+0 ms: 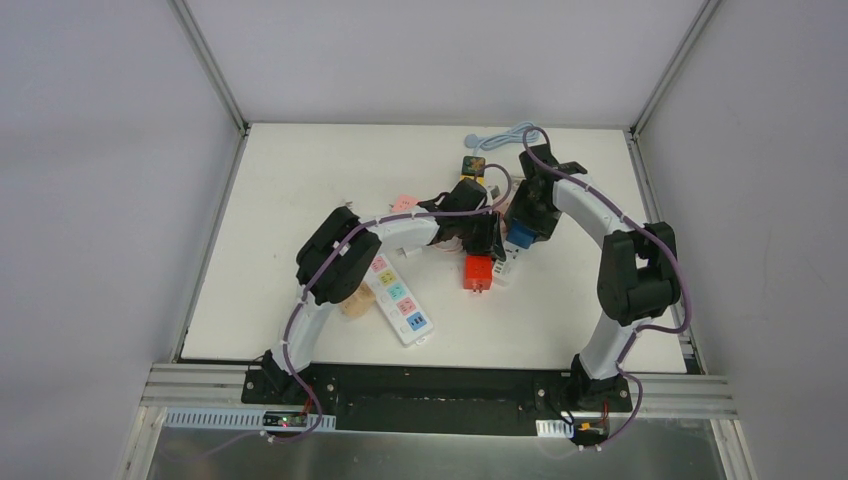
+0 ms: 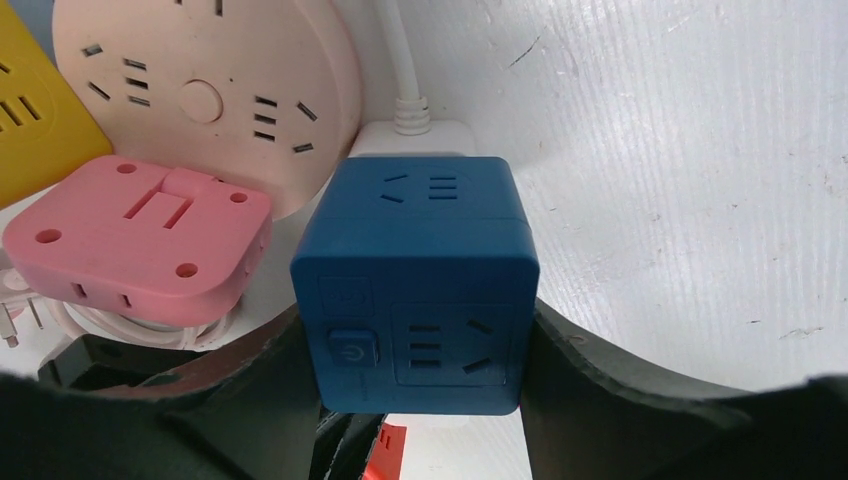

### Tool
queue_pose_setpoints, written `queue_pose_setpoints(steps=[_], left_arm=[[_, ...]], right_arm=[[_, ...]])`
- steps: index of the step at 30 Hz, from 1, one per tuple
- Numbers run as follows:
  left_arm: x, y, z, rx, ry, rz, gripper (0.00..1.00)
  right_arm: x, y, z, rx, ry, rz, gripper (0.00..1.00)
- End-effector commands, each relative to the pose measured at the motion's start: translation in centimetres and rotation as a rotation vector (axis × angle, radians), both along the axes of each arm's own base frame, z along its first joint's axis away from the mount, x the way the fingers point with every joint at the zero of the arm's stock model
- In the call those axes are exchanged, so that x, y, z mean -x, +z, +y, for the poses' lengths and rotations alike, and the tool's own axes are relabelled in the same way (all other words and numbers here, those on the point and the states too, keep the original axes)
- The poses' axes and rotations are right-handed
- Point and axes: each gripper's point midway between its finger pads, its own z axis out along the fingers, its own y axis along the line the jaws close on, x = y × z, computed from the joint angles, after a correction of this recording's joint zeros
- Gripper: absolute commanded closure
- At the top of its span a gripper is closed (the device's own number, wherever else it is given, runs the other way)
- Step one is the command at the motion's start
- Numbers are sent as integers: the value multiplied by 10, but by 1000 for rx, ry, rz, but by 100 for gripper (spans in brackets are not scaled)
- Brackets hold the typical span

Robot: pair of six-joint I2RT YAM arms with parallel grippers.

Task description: Pull the plug off the socket

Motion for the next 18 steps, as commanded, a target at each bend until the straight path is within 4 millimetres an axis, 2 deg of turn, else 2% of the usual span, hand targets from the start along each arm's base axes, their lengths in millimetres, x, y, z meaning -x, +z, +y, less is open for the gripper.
queue_pose_setpoints(steps=[1,7,12,18], left_arm=[[5,-17,-2,-35,-29,6,69],[17,-37,10,-118,-39,52,74],[20,-45,19,-168,-30,74,72],[22,-50,22,-203,-27,104,73]], right_arm=[[-5,15,12,-78,-38,-33,100],[-9,32,21,-146,-20,-59,100],[-17,55,42,-288,76,-152,100],[-19,42,37,-103,123,-258,100]])
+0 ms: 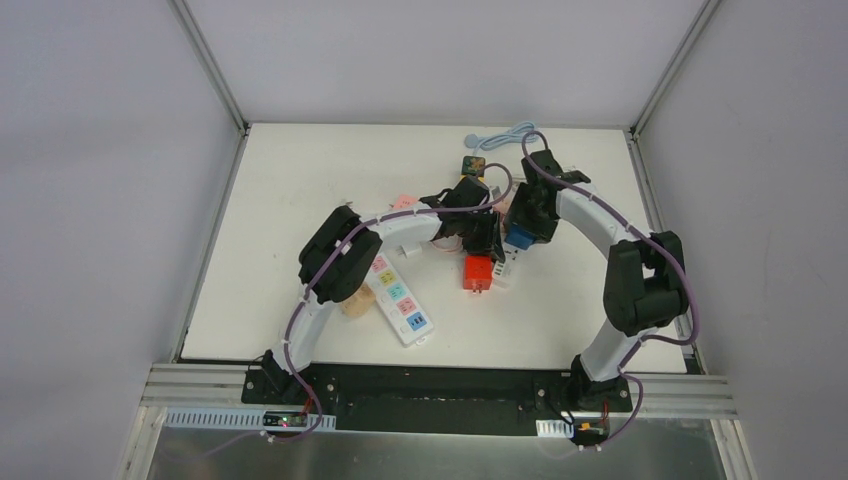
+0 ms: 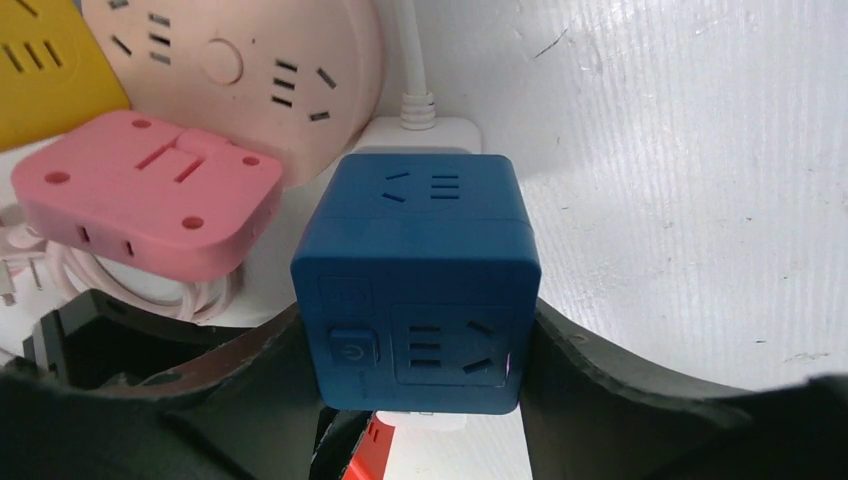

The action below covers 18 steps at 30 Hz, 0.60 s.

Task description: Pull the plug off the socket

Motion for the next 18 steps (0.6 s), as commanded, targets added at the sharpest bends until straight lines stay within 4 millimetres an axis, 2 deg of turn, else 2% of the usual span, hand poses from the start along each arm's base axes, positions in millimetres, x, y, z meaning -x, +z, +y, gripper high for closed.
queue_pose_setpoints(steps=[1,5,7,9,11,14,18], left_arm=[[19,-49,21,-170,-18,67,73],[21,-53,23,-192,-20,78,73],[21,-54,25,-200,-17,79,73],[21,-54,26,-206,-17,80,73],[21,-55,26,-210,-13,83,74],[22,-55,26,-210,-10,89,75],[22,-57,26,-216,-7,96,76]], right_arm=[[-23,37,31,-26,66,-219,100],[-25,41,27,12,68,-230,100],[-19,54,45,-137,132,-167,100],[-14,71,49,-258,131,-89,100],[-17,80,48,-260,123,-83,100],[-18,74,41,-219,105,-87,100],[-16,52,22,-110,75,-161,100]])
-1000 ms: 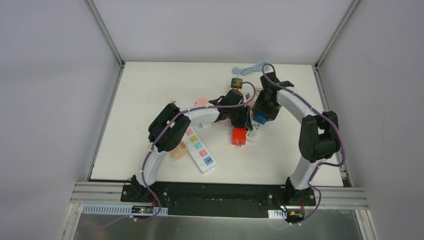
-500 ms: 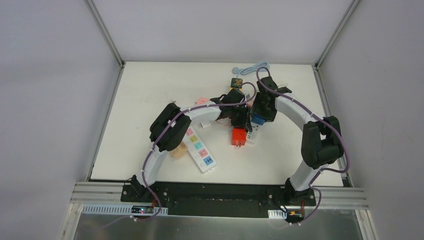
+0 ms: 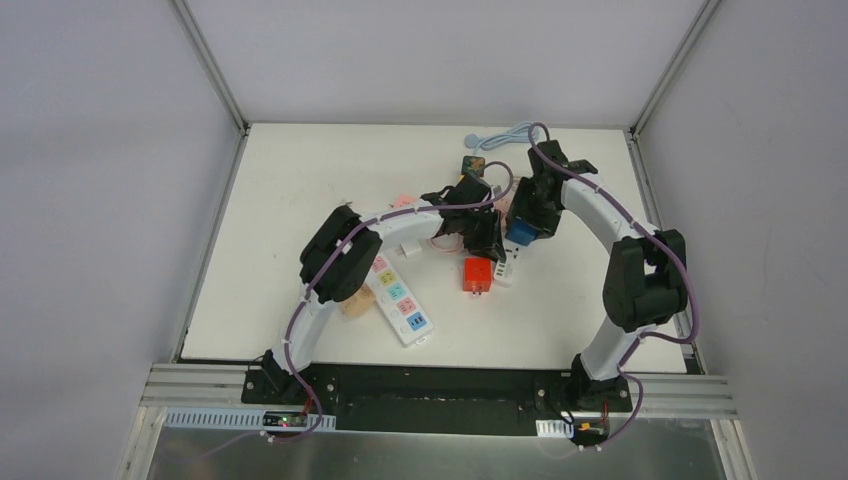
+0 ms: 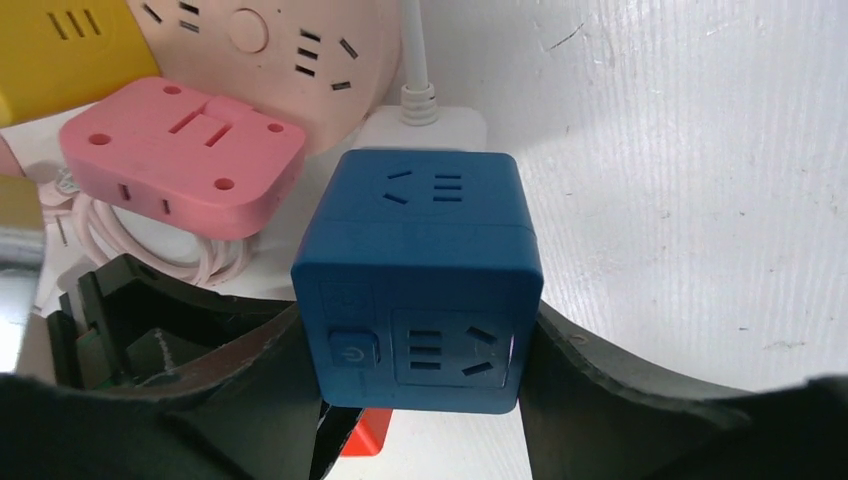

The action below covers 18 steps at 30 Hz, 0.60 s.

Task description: Pull the plug off the socket

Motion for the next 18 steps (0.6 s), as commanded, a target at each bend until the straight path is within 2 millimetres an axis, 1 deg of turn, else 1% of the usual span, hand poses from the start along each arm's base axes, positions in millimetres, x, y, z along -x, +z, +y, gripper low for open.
queue_pose_setpoints(steps=[1,4,7,8,10,11,12,14,18], left_arm=[[20,-60,26,-189,-6,69,76],[20,-61,25,-194,-2,76,77],[19,-62,24,-196,1,82,78],[19,-64,25,-203,6,85,78],[19,-65,27,-219,12,90,78],[19,-66,28,-223,16,90,78],[19,-66,28,-225,18,91,78],[19,-67,28,-228,18,94,78],[19,-68,31,-241,21,100,78]], right_arm=[[-20,30,12,-37,-11,-233,100],[-20,22,0,54,-16,-295,100],[-20,19,-4,160,-6,-335,100],[-20,19,-4,205,-2,-335,100],[-19,19,-13,287,-37,-300,100],[-15,19,-18,318,-61,-263,100],[-16,21,-19,330,-74,-252,100],[-16,24,-18,294,-87,-233,100],[-18,38,-7,66,-110,-224,100]])
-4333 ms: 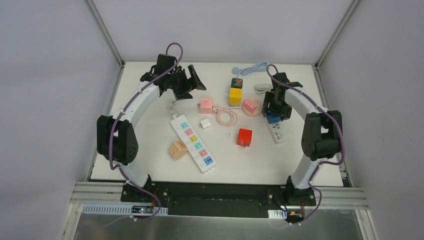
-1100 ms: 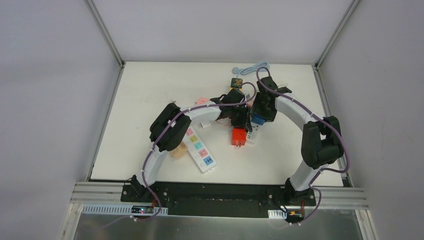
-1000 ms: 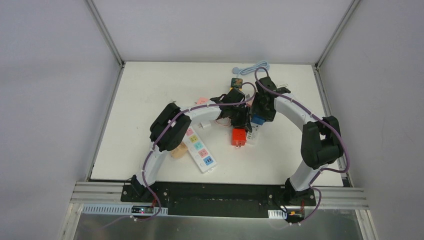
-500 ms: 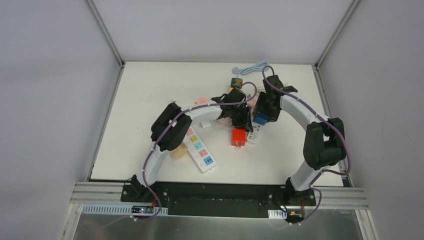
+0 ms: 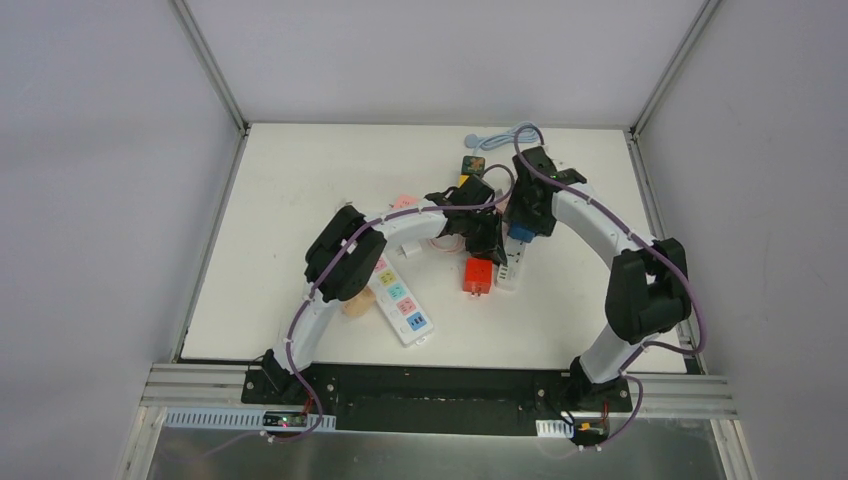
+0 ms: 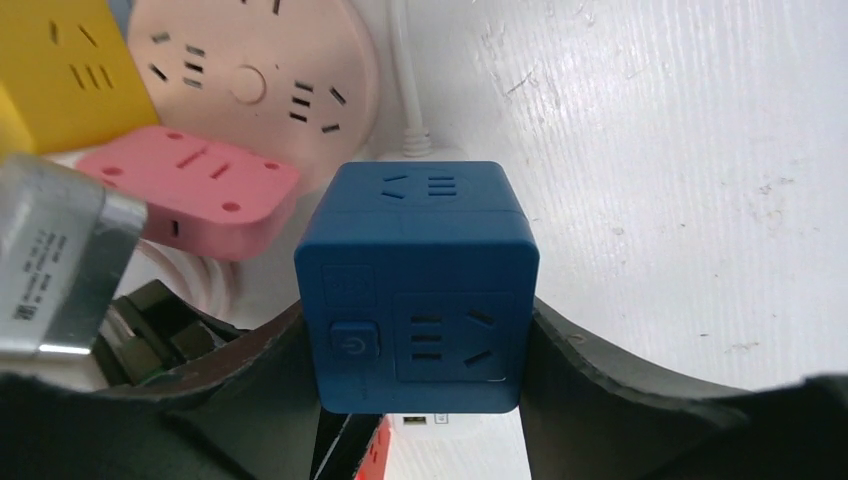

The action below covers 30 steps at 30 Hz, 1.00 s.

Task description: Pull the plug off the socket

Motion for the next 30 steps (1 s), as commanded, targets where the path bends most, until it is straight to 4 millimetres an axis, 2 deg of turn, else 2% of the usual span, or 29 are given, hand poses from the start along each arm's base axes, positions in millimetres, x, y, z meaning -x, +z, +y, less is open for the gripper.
queue_pose_setpoints(steps=[1,4,7,10,15,18,20,22,25,28,30], left_arm=[[15,-59,33,-213,9,51,78],[16,-58,32,-213,5,51,78],[15,-54,30,-201,-7,50,76],[12,-38,24,-166,-45,38,70],[0,21,8,-52,-124,-55,51],[-7,63,3,40,-136,-102,40],[-12,89,4,90,-129,-131,36],[-17,112,11,119,-119,-162,35],[-24,141,29,124,-106,-222,35],[-34,159,63,38,-62,-326,35],[-42,169,88,-19,-17,-386,35]], right_arm=[[-14,43,5,-220,-41,-92,100],[-16,48,13,-284,-8,-127,100],[-14,39,1,-222,-43,-101,100],[-11,41,-11,-190,-68,-110,100],[-7,44,-45,-169,-171,-141,100],[1,36,-67,-166,-251,-132,100],[7,28,-78,-184,-299,-120,100],[14,19,-88,-212,-342,-107,99],[26,3,-102,-264,-404,-91,91],[35,-8,-118,-330,-481,-84,85],[38,-12,-122,-385,-509,-84,82]])
